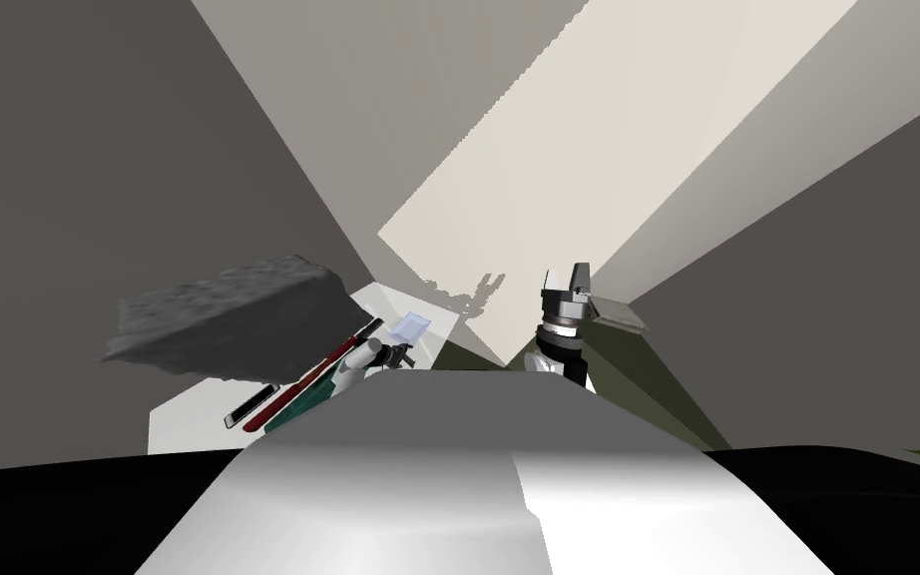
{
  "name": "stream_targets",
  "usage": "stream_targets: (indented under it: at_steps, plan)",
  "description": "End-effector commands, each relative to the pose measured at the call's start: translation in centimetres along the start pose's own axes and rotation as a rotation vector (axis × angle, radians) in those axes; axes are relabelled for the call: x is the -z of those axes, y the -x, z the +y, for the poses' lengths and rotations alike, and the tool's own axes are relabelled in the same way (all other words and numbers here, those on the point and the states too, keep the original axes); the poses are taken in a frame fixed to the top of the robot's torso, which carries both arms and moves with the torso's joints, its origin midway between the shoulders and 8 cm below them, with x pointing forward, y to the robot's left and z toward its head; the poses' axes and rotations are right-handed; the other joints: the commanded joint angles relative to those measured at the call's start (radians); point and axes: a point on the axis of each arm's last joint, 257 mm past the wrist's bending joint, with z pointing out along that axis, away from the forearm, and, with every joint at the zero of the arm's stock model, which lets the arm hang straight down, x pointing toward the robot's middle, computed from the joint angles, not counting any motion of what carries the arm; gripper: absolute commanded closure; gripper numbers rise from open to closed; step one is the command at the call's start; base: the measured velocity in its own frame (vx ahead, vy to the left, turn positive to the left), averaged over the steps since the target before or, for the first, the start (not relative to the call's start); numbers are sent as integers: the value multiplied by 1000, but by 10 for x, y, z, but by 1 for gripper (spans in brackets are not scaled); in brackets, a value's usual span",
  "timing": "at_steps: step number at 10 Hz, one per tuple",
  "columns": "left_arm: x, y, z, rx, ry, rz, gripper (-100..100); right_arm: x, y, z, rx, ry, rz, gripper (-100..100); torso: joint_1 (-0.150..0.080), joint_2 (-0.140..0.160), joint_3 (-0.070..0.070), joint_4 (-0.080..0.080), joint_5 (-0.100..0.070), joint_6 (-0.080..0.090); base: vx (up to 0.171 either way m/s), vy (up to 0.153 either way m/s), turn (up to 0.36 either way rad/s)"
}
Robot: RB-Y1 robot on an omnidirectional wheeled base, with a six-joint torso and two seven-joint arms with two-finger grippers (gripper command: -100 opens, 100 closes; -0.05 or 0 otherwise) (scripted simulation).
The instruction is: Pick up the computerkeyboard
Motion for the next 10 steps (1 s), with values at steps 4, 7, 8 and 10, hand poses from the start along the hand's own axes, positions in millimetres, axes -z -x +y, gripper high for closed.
stream_targets:
  at_steps: [4, 7, 8, 10]
  plan:
    - [1, 0, 0, -1, 0, -1, 100, 0, 0, 0, 0, 0, 0, 0, -1, 1, 1, 1, 0, 0, 2, 1, -1]
    - [1, 0, 0, -2, 0, -1, 0, 0, 0, 0, 0, 0, 0, 0, 0, 2, 1, 1, 1, 0, 0, 0, 0]
    - [5, 18, -18, -31, -28, -14, 100, 0, 0, 0, 0, 0, 0, 0, 0, 2, 1, 1, 1, 0, -47, -32, -109]
    - [7, 31, -25, -42, -40, -15, 100, 0, 0, 0, 0, 0, 0, 0, -2, 4, 3, 1, 1, 0, -63, -43, -80]
